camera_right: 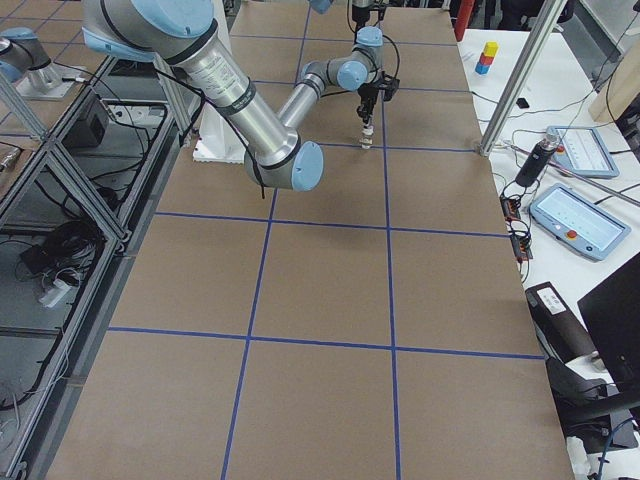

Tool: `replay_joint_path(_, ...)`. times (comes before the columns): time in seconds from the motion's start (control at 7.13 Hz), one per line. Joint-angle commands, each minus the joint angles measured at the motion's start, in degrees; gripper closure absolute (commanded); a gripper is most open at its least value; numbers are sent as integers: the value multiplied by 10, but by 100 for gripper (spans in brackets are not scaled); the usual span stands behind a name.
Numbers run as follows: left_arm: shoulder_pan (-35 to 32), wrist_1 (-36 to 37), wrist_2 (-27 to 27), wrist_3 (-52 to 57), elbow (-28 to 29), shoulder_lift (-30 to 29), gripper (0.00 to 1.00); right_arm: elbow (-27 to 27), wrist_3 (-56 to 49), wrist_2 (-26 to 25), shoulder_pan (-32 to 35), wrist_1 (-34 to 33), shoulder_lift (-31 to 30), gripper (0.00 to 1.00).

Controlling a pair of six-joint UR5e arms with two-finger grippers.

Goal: Assemble PPR valve and pipe with both arms
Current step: 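Lower the chrome valve onto the white fitting and press it down with the right gripper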

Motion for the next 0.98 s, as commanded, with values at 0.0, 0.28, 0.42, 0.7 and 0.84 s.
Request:
replay_joint_path(0.0, 0, 0, 0, 0, 0, 0, 26, -2, -1, -1, 1, 0, 1, 100)
replay_joint_path(0.28, 0, 0, 0, 0, 0, 0, 26, -6, -1, -1, 1, 0, 2, 100)
replay_joint_path(0.42, 0, 0, 0, 0, 0, 0, 26, -8, 0, -1, 1, 1, 3, 100)
replay_joint_path(0.7, 0, 0, 0, 0, 0, 0, 26, -8, 1, -1, 1, 1, 3, 76)
replay_joint_path(0.84, 0, 0, 0, 0, 0, 0, 26, -8, 1, -1, 1, 1, 3, 71)
